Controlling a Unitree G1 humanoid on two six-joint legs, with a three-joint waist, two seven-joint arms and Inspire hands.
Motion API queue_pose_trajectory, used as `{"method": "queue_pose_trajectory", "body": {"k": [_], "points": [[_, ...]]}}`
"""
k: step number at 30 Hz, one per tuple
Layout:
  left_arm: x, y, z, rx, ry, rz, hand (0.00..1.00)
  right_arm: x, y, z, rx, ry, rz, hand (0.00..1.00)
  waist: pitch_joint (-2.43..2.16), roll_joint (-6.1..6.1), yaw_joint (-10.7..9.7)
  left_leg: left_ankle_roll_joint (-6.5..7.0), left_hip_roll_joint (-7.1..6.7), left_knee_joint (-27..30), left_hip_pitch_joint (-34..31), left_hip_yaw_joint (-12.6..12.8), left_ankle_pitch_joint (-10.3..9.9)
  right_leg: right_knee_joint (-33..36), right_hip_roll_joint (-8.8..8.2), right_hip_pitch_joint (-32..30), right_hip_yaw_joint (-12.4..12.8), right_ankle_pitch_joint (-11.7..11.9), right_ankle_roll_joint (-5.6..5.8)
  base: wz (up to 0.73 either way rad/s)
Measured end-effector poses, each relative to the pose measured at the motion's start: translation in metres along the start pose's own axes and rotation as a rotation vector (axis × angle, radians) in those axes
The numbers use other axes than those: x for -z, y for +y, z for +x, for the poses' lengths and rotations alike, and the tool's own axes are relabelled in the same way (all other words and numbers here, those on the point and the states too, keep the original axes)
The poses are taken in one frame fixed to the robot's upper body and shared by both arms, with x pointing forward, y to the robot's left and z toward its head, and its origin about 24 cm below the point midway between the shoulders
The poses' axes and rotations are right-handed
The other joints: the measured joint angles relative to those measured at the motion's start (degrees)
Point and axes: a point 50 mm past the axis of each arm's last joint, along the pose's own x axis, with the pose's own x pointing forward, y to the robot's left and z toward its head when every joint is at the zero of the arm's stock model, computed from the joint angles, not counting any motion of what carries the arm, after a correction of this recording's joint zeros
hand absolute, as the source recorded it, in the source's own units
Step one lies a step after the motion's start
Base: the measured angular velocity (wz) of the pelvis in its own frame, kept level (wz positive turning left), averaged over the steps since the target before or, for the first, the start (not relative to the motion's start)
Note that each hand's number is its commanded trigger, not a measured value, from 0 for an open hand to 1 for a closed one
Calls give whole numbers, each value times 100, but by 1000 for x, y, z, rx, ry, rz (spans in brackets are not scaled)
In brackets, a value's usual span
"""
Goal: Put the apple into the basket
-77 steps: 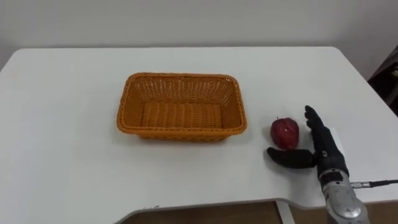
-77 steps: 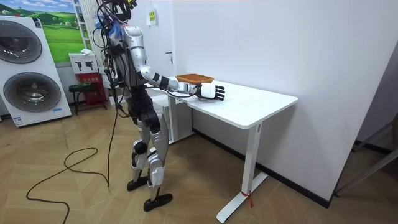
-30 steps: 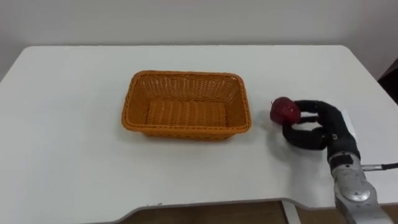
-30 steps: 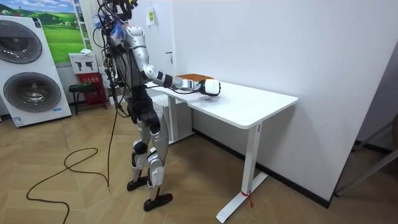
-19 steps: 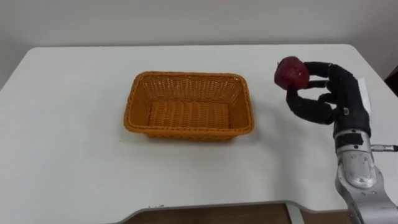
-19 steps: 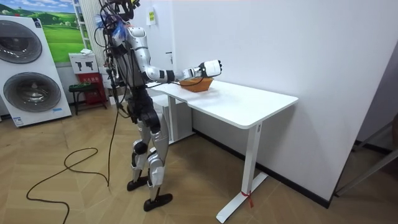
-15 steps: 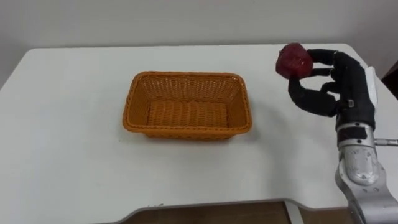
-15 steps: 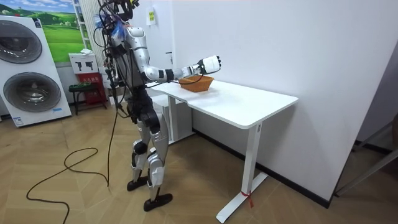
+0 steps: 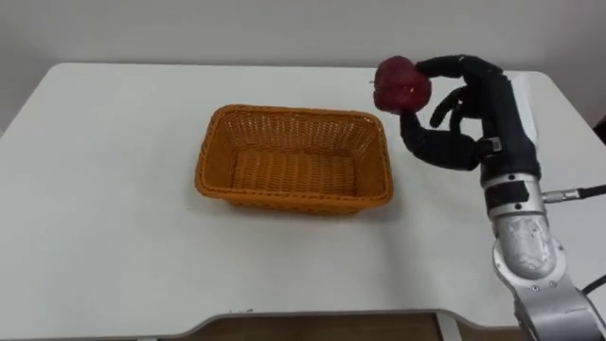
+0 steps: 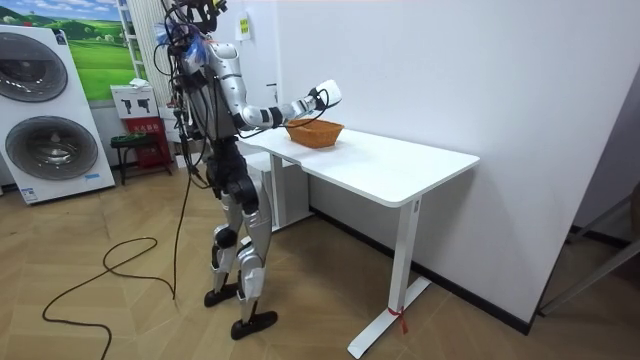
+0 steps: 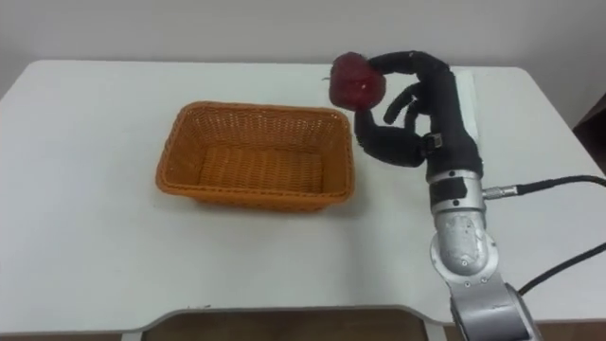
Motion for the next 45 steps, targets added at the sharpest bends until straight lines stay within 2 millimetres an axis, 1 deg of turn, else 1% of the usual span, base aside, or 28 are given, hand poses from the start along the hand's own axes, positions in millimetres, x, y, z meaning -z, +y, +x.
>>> {"method": "queue_pose_trajectory", "body": {"k": [1, 2, 3, 5, 6, 7, 8, 9, 15, 20, 27, 30, 33, 34, 35, 38, 40, 41, 42, 43, 44, 45], "points": [[-2, 0, 0, 3, -4, 3, 0, -1, 2, 0, -15, -6, -15, 89, -1, -11, 9, 0, 0, 0, -1, -1, 0, 0, -1, -1, -3, 0, 0, 0], [-2, 0, 0, 4, -4, 3, 0, -1, 3, 0, -23, -8, -23, 95, -2, -20, 15, 0, 0, 0, -3, -3, 0, 0, -1, -1, -8, 0, 0, 0], [-3, 0, 1, 4, -4, 4, 0, -1, 5, 0, -37, -11, -38, 93, -5, -32, 59, 0, 0, -1, -6, -5, 0, -1, -2, -4, -9, 0, 0, 0], [-3, 1, 1, 4, -2, 6, 0, -1, 8, -1, -61, -18, -67, 78, -18, -61, 83, 0, 0, -1, -18, -6, 0, -3, -2, -13, -9, 0, 0, 0], [-4, 1, 1, 2, 0, 7, 0, -2, 10, -1, -83, -22, -81, 54, -29, -77, 115, 0, 0, 0, -34, -4, 1, -3, -2, -31, -8, 0, 0, 0], [-4, 1, 1, 2, 0, 8, 0, -2, 12, -2, -106, -24, -90, 6, -42, -98, 121, 0, 0, 2, -56, -4, 1, -2, -2, -56, -8, 0, 0, 0], [-4, 1, 1, 2, 0, 8, 0, -2, 13, -2, -117, -25, -96, 6, -49, -107, 121, 0, 0, 9, -73, -4, 1, -1, -2, -70, -8, 0, 0, 0], [-4, 1, 1, 1, 1, 8, 0, -2, 15, -2, -136, -28, -109, 0, -55, -117, 128, 0, 0, 16, -83, -5, 1, -1, -2, -78, -7, 0, -1, 0], [-3, 1, 1, 2, 5, 8, 0, -3, 20, -3, -191, -40, -154, 0, -45, -102, 138, -1, 0, 20, -84, -5, 2, 0, -4, -76, -7, 1, -1, 0], [-4, 1, 1, 5, 2, 9, 0, -13, 24, -3, -227, -89, -187, 0, -26, -72, 127, -1, 0, 18, -92, -5, 2, 0, -3, -80, -9, 1, -1, 0], [-5, 1, 1, 4, -3, 14, 0, -16, 25, -3, -245, -103, -191, 0, -27, -75, 125, -1, 0, 10, -91, -9, 2, 0, -3, -83, -14, 1, -1, 0], [-6, 1, 1, -2, -7, 20, 0, -16, 25, -3, -244, -103, -190, 0, -30, -88, 87, -1, 0, 12, -79, -18, 2, -1, -5, -72, -18, 1, -1, 0], [-5, 1, 1, 1, -6, 29, 0, -16, 22, -2, -220, -102, -169, 0, -23, -89, 68, 0, 0, 6, -51, -10, 2, -1, -5, -55, -5, 1, -1, 0], [-3, 0, 1, 3, -3, 27, 0, -17, 19, -1, -198, -101, -155, 0, 5, -82, 64, 0, 0, 2, -20, -6, 2, -2, -4, -24, -1, 1, -1, 0], [-3, 0, 1, 3, -5, 25, 0, -17, 17, 0, -185, -101, -150, 0, 9, -84, 58, 0, 0, 2, -8, -4, 2, -3, -4, -13, -2, 1, -1, 0], [-4, 1, 1, 3, -14, 22, 0, -22, -1, 4, -77, -110, -94, 0, 12, -87, -5, 0, -1, 3, -9, -4, 2, -1, -8, -10, -9, 0, -1, 0], [3, 0, 0, 2, 2, 12, 0, -27, -20, 6, 43, -146, -46, 0, 11, -81, -96, 0, -1, 11, -18, -8, 2, -5, -6, -7, -12, 0, -1, 0], [4, 0, 0, 1, 6, 7, 0, -28, -25, 6, 76, -149, -31, 0, 10, -82, -115, 0, -1, 11, -20, -8, 2, -5, -6, -8, -12, 0, -1, 0], [7, 0, -1, -1, 15, -3, 0, -29, -36, 7, 146, -153, -16, 0, -1, -98, -181, 0, -1, 10, -27, -7, 2, -4, -6, -15, -15, 0, -1, 0], [14, 0, -2, -2, 31, -15, 0, -29, -48, 7, 215, -157, -5, 0, 10, -79, -213, 0, -1, 4, -31, -4, 2, -3, -6, -22, -18, 0, -1, 0], [16, 0, -3, -5, 37, -23, 0, -29, -54, 6, 254, -159, 5, 0, 6, -75, -217, 0, -1, 0, -30, 2, 2, -3, -4, -26, -14, 0, -1, 0], [19, 1, -3, -18, 44, -38, 0, -29, -66, 5, 341, -164, 31, 0, -4, -68, -248, 0, 0, -5, -35, 6, 2, -3, -3, -38, -13, 1, -1, -3]]}}
